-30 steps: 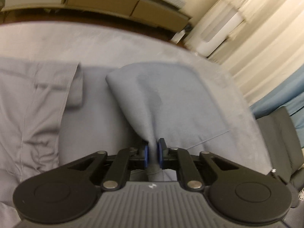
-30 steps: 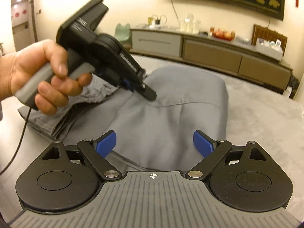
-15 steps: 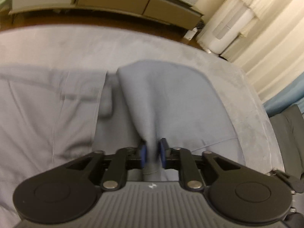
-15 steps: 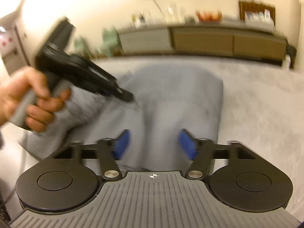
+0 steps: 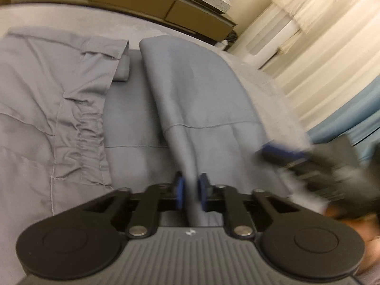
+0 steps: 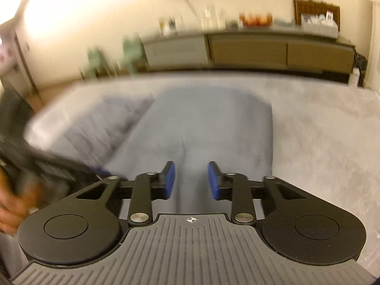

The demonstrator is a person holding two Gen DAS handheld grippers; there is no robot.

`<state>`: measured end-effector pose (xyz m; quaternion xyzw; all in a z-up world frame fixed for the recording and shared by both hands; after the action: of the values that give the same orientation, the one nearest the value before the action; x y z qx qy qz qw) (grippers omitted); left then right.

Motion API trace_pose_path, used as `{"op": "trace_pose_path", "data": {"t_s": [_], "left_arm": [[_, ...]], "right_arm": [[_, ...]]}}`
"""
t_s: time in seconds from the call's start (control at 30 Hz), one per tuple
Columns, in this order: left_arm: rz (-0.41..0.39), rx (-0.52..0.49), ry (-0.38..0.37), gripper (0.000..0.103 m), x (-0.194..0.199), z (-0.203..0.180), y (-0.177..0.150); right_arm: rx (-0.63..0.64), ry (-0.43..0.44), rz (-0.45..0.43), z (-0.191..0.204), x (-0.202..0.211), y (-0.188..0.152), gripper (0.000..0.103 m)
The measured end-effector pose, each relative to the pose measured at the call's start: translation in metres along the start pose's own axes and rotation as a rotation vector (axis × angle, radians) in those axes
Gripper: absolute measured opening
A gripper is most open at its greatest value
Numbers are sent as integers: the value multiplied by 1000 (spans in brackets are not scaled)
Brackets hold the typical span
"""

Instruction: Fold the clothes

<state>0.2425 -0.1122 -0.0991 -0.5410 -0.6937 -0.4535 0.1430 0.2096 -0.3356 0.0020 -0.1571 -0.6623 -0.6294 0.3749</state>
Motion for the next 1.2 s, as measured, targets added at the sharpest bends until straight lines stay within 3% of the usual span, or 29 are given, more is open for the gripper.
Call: {"op": "trace_pose_path", "data": {"t_s": [0.1, 0.2, 0.33, 0.4, 0.47, 0.57, 0.63, 0.8, 0.87, 1.0, 1.07, 1.2], "left_arm": [[-7, -18, -38, 11, -2, -10, 3], [84, -46, -4, 11, -26, -7, -6], [82, -25, -60, 11, -31, -7, -6], [62, -26, -79, 18, -27, -6, -1], [37, -28, -75, 20, -21, -2, 5], [-48, 37, -38, 35, -10, 15, 26], [-91, 86, -25, 36, -9, 26, 41], [-57, 65, 68, 35, -54, 28, 83], [-20, 40, 65, 30, -74, 19, 93], [19, -60, -2, 31, -77, -11, 93], [47, -46, -8, 31, -81, -6, 89], [-26, 68, 15, 38, -64, 32, 98]], "right_arm": [[58, -88, 100, -5, -18, -10, 24], [130, -140, 145, -10, -15, -12, 25], [184, -170, 151, -11, -9, -12, 27], [186, -175, 110, -8, 2, -7, 35], [173, -135, 40, 0, 17, 0, 37], [149, -44, -44, 21, 31, 4, 40], [159, -13, -64, 36, 28, 3, 41], [214, 2, -41, 64, 9, -1, 51], [228, 5, -35, 73, 5, -2, 52], [209, 1, -54, 74, 5, -4, 52], [193, 6, -59, 74, 4, -6, 52], [195, 2, 22, 77, -17, -19, 50]]}}
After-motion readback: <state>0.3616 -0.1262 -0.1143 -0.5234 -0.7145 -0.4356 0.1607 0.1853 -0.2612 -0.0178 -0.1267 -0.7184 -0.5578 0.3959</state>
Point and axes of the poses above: each gripper's, at about its wrist camera, not at the fingertips, and x roughly against the way its jaws point, z to its left, y to its top, the point moved 6 cm from there along -x, roughly the way its jaws point, and after that the axes turned 2 degrees about -y, right-handed, at the moved point
